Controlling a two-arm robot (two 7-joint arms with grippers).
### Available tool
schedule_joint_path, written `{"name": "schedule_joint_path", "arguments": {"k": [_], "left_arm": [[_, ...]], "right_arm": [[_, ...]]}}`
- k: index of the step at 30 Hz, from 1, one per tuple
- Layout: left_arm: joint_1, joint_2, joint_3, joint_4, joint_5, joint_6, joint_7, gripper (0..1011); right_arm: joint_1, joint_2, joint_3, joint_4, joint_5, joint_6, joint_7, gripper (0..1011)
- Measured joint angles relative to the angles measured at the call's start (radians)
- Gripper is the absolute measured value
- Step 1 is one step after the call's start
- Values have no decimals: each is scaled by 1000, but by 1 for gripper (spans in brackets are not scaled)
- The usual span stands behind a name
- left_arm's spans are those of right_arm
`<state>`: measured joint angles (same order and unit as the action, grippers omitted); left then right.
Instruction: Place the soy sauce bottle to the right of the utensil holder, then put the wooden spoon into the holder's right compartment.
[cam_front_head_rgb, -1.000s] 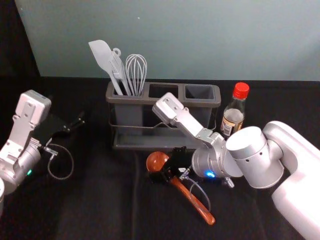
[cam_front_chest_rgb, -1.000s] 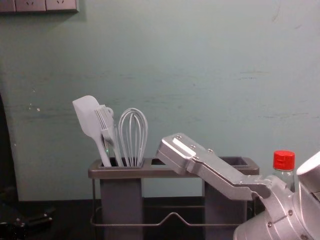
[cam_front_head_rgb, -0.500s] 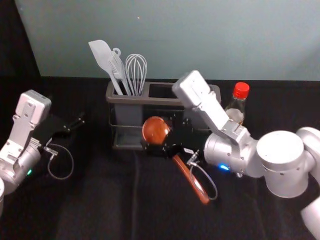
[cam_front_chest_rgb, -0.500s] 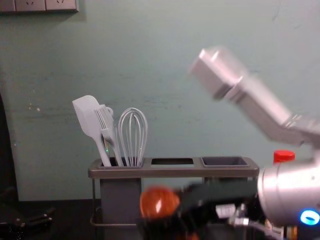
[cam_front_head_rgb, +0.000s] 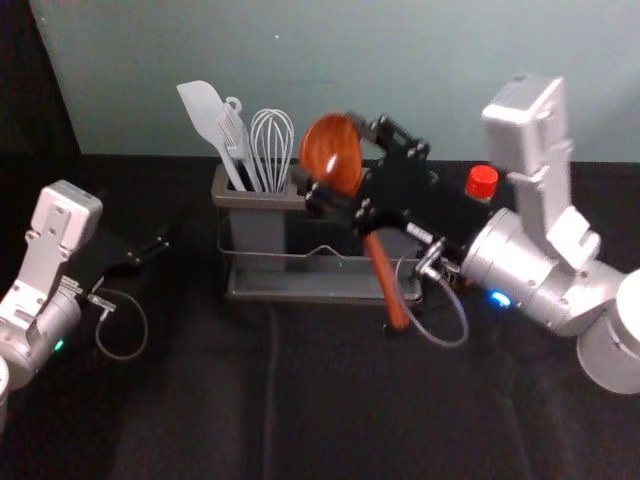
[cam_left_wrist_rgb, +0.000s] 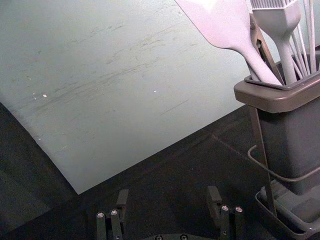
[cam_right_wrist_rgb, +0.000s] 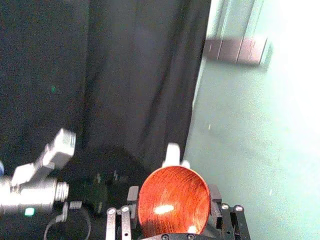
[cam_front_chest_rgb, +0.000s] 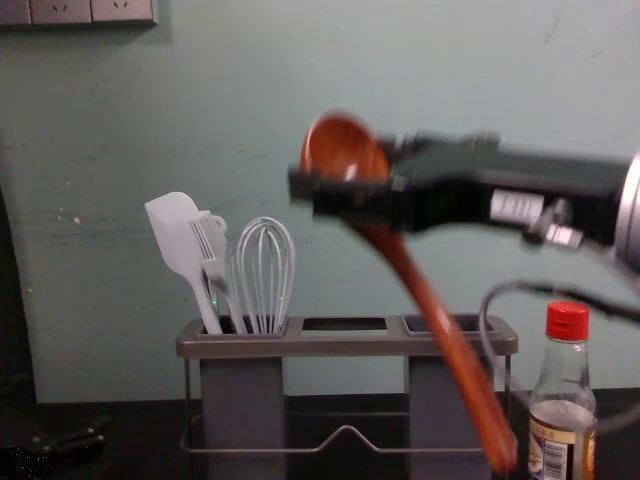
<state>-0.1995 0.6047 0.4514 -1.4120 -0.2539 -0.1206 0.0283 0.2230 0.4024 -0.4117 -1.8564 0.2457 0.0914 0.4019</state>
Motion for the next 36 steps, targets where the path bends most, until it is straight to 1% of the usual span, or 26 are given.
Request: {"name": "schedule_joint_path", "arguments": {"k": [1,2,3,6,8,9,11,14,18,24,25,28,30,33,34,36], "left_arm": [[0,0,0,0,0,0,0,1005],[0,0,0,0,0,0,0,1005],[0,0,0,0,0,0,0,1005],[0,0,0,0,0,0,0,1005],[0,0,0,0,0,0,0,1005],[0,0,0,0,0,0,0,1005],[0,0,0,0,0,0,0,1005],[0,0,0,0,0,0,0,1005],[0,0,0,0,0,0,0,1005],[0,0,0,0,0,0,0,1005],[0,0,0,0,0,0,0,1005],[0,0,0,0,0,0,0,1005],[0,0,0,0,0,0,0,1005],[0,0,0,0,0,0,0,1005],[0,0,0,0,0,0,0,1005],[0,0,0,0,0,0,0,1005]], "right_arm": [[5,1,11,-4,12,-22,5,841],[5,1,11,-4,12,-22,5,841],[14,2,20,-6,20,-41,9,841],[36,1,32,-3,28,-68,12,841],[54,-3,38,6,28,-85,10,841],[54,-3,38,6,28,-85,10,841],[75,-10,44,24,24,-106,3,841],[92,-19,47,44,20,-121,-4,841],[122,-34,50,88,8,-147,-13,841],[171,-64,54,182,-23,-206,-24,841],[171,-64,54,182,-23,-206,-24,841],[198,-79,53,234,-41,-233,-24,841],[208,-84,52,252,-45,-240,-24,841],[233,-98,47,299,-59,-255,-22,841],[233,-98,47,299,-59,-255,-22,841],[248,-106,44,325,-66,-261,-21,841]]}}
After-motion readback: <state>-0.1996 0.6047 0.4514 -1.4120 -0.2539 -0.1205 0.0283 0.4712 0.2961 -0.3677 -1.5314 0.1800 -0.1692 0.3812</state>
